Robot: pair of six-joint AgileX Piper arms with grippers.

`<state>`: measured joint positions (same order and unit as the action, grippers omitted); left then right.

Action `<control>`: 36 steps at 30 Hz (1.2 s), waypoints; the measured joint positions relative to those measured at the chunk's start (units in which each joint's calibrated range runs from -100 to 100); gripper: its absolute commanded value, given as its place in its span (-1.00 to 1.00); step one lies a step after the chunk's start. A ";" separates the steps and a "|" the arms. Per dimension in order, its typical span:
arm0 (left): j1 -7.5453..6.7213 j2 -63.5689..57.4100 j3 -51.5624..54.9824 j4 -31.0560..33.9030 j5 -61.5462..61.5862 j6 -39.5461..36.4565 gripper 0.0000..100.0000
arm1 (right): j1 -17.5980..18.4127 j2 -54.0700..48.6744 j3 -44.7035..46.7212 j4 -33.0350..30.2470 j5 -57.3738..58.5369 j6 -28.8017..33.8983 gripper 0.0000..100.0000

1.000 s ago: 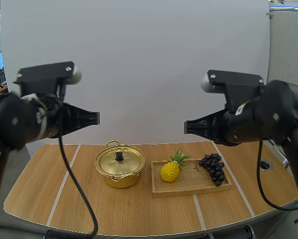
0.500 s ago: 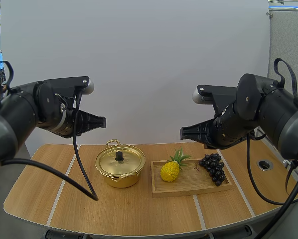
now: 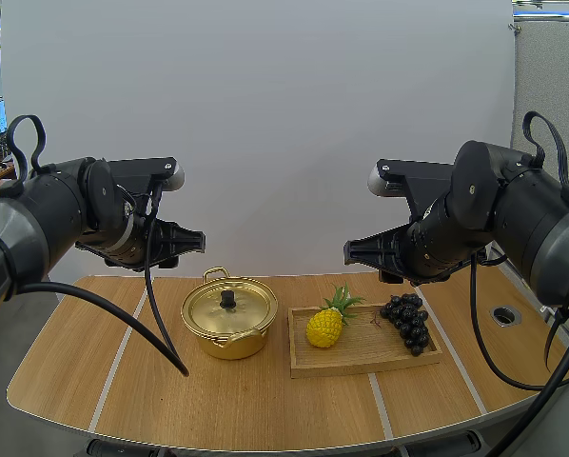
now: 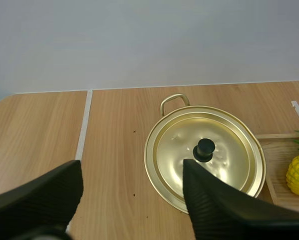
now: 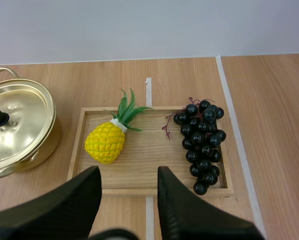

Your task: Open the pot, put the pineapple inside, and close it

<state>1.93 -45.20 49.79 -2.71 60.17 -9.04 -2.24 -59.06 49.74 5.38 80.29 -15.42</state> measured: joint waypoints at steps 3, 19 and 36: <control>0.00 0.00 0.00 0.00 0.00 1.51 1.00 | 0.00 0.00 0.00 0.00 0.00 0.00 0.66; 0.00 0.00 0.00 0.00 0.00 8.65 1.00 | 0.00 0.00 0.00 0.00 0.00 0.00 1.00; 0.00 0.56 0.00 -21.27 3.89 38.09 1.00 | 0.00 0.00 0.00 -0.20 0.67 2.38 1.00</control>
<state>1.93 -44.64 49.79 -23.98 64.06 29.04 -2.24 -59.06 49.74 5.18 80.96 -13.04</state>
